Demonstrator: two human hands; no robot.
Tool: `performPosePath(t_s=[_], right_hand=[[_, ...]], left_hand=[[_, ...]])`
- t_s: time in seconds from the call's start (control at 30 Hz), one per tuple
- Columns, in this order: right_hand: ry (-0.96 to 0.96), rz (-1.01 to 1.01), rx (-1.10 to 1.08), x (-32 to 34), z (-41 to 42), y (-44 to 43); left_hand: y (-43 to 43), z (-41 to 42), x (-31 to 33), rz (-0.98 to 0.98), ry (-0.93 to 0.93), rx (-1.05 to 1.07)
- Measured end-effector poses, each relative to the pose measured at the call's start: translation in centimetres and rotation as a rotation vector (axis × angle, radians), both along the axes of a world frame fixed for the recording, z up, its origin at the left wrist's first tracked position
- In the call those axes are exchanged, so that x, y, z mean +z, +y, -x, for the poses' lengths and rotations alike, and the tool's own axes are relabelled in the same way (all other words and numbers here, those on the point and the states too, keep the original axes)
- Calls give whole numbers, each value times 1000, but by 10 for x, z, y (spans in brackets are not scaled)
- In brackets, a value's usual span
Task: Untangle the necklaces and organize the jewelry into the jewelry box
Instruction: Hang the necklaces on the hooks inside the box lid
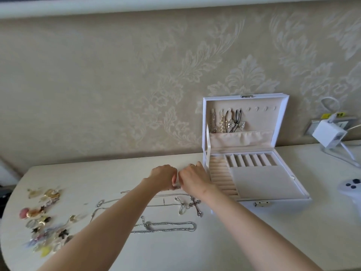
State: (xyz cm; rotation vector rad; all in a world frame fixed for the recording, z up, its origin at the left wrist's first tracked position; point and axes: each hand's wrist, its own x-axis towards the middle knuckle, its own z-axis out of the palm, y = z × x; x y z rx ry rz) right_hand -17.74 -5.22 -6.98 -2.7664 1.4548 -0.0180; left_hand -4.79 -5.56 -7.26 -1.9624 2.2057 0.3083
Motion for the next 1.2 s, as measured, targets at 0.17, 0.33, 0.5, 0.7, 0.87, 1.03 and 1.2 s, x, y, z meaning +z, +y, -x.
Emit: performPosePath(t_s=[0.17,0.33,0.5,0.7,0.87,1.03,1.2], right_hand=[[-15,-44,-23,-2,1,-1],[-119,-109,-61,4,2,-4],[-571,-276,-236,26,12,-15],[-1103,-401,-480,42,36,-26],[-1470,-524,-542,50,52,-27],[-1667,-637,-460,64,64,-29],[-1841,-849,-305,74,78,-25]], left_hand=[[0,3,-2,-8,8,19],[2,4,3,-21,78,26],[-9,10,18,133,458,173],[-14,30,36,292,766,141],[-19,42,53,277,915,172],[-15,62,70,-97,1097,266],[-22,83,70,-217,1401,385]])
